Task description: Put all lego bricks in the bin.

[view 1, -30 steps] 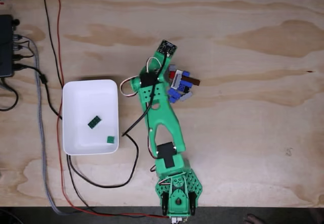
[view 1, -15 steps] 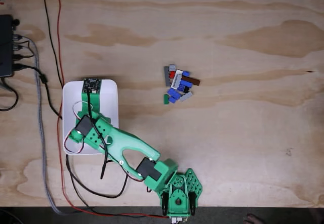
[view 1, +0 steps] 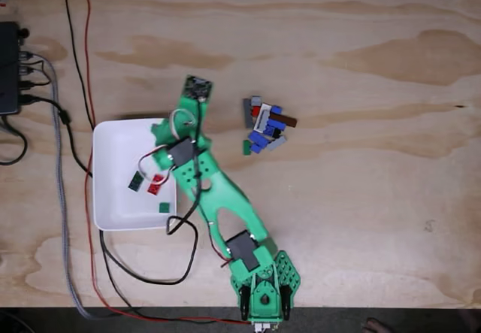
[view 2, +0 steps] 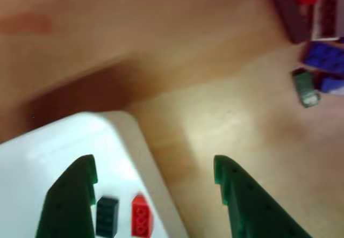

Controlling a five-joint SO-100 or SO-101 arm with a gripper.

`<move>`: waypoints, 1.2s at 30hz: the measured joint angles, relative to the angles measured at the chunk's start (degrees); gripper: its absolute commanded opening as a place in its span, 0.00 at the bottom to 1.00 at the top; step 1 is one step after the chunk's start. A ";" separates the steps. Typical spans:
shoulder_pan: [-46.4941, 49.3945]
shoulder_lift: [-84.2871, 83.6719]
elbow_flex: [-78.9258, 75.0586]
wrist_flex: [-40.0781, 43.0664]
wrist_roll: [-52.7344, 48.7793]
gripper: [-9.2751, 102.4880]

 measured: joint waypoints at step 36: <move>14.68 -13.10 25.84 -22.32 -29.09 0.08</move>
